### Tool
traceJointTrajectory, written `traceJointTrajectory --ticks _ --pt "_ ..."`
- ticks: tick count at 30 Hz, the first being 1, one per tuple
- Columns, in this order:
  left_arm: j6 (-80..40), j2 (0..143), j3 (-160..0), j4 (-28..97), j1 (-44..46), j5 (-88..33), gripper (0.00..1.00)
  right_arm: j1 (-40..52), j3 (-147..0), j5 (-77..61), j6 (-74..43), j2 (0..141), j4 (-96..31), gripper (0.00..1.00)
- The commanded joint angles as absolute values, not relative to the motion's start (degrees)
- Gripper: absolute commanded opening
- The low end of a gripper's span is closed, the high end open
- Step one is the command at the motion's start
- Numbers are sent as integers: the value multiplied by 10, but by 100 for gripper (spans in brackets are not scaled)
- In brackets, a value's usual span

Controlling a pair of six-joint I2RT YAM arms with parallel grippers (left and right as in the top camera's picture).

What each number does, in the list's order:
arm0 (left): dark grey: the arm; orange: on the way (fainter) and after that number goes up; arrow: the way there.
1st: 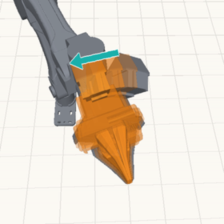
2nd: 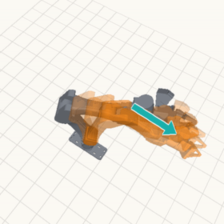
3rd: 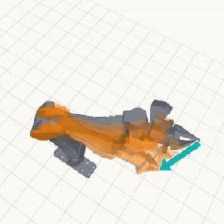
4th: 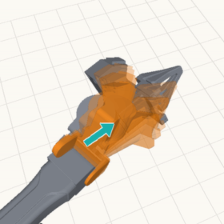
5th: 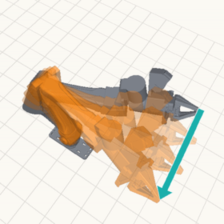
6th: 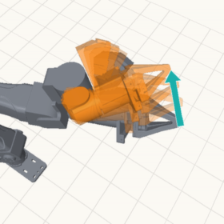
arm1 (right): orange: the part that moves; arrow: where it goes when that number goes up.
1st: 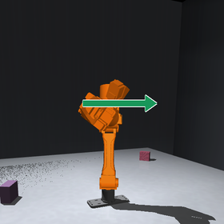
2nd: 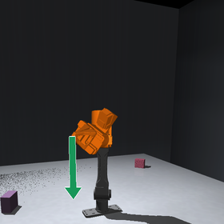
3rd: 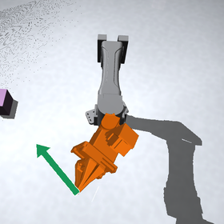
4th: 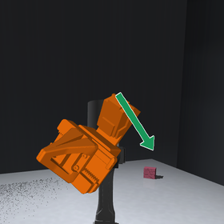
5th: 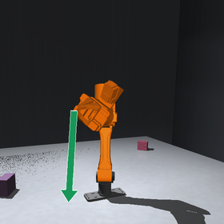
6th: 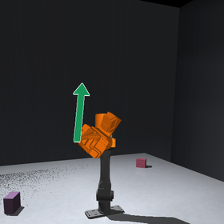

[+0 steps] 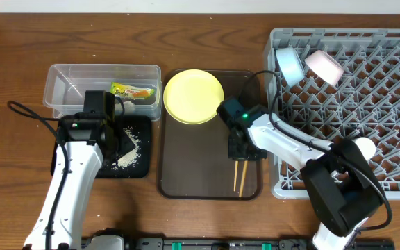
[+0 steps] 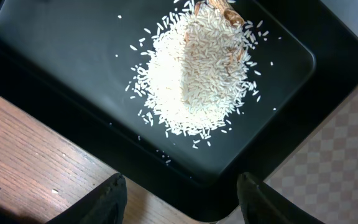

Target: Sort waste into correct bins and load items into the dishwasher rack

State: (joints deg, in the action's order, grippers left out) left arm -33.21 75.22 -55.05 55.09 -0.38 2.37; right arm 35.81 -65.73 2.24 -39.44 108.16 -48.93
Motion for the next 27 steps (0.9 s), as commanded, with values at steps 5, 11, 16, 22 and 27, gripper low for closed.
traceJointTrajectory --ticks 5,11,16,22,27 --pt "-335 748 -550 552 -7 35 60 361 -636 23 -402 1090 -486 1" --pt "-335 748 -550 552 -7 35 60 357 -639 23 -397 1070 -484 1" --pt "-335 748 -550 552 -7 35 60 343 -649 26 -352 995 -484 1" --pt "-335 748 -550 552 -7 35 60 308 -664 31 -248 874 -485 1" --pt "-335 748 -550 552 -7 35 60 252 -664 39 -202 811 -511 1"
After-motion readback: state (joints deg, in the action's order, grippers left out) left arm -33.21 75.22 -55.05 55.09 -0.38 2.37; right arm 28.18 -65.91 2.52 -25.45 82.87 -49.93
